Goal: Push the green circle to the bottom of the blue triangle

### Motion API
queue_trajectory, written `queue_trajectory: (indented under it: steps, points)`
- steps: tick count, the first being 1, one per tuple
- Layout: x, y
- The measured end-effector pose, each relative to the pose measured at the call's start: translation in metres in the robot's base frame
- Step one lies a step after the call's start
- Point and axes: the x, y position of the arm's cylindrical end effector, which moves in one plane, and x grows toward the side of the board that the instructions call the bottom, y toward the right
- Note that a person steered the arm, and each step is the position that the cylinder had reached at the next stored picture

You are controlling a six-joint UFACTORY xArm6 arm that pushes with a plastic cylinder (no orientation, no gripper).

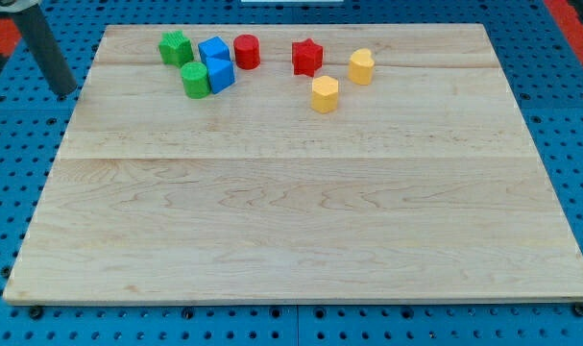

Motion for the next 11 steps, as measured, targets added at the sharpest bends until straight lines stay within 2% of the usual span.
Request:
queue_trajectory:
  steps: [1,2,3,4,6,7,8,9,11]
  points:
    - [0.019,0.071]
    - [-0.017,0.064]
    - [-0.037,0.108]
    - [-0.036,0.159]
    - [0.002,0.208]
    - [0.008,0.168]
    - [0.055,0.177]
    - [0.076,0.252]
    - [0.016,0.252]
